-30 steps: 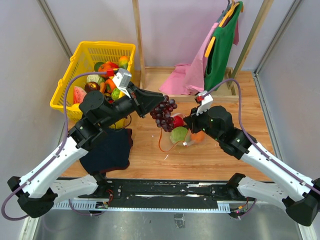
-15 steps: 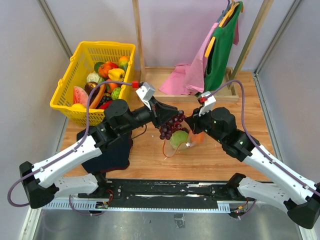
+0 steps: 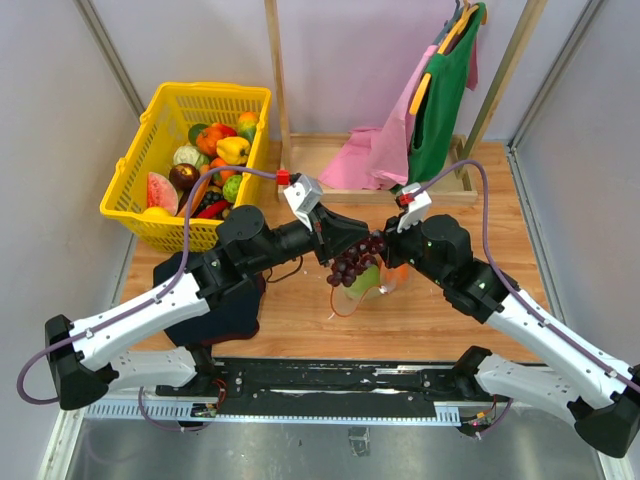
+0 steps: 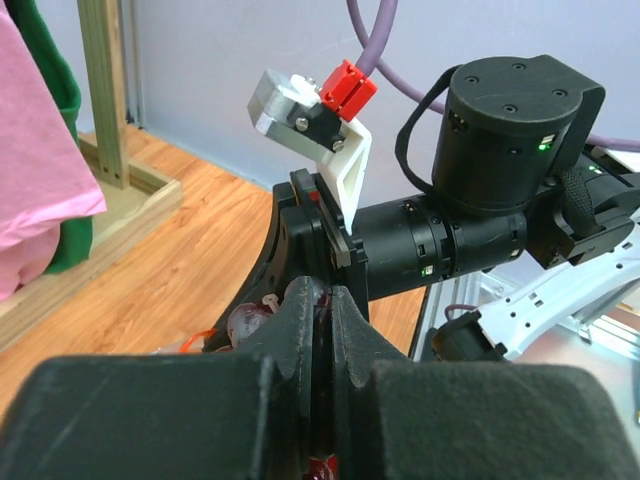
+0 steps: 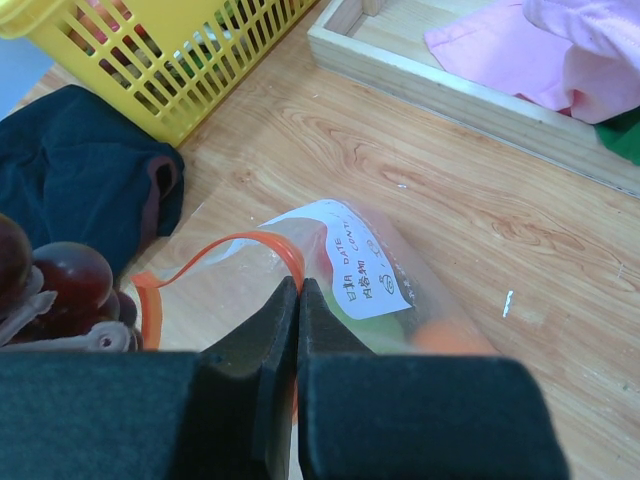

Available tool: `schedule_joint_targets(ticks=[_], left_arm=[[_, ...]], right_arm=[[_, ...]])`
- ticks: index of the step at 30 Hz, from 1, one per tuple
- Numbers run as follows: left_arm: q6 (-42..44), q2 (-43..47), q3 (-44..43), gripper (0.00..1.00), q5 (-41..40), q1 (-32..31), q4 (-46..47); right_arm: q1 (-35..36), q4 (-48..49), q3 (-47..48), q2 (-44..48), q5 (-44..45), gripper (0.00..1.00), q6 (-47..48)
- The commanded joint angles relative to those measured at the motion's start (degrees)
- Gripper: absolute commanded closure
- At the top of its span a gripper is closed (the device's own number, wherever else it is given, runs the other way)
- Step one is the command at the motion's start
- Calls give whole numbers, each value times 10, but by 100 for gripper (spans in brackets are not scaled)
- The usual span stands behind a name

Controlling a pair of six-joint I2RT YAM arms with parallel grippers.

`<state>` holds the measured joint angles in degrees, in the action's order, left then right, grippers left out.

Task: Place the food in the zip-top bag and seal the zipper
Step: Place the fake fruit in the zipper food storage bag.

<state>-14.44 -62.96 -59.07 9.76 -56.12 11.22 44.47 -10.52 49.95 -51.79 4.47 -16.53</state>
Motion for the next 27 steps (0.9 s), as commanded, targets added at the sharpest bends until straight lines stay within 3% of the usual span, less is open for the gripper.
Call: schedule_joint_targets(ticks=[1,17,27], left_arm=[[17,3,-25,100,9,-7,57],[63,-17,20,100,-48,-8,33],[86,-26,68,100,-30,-8,-30]], right_arm=[[-18,24,-4,1,1,99,-6],[-23,24,-9,5,3,99,-4],[-26,24,-12,13,7,99,-5]])
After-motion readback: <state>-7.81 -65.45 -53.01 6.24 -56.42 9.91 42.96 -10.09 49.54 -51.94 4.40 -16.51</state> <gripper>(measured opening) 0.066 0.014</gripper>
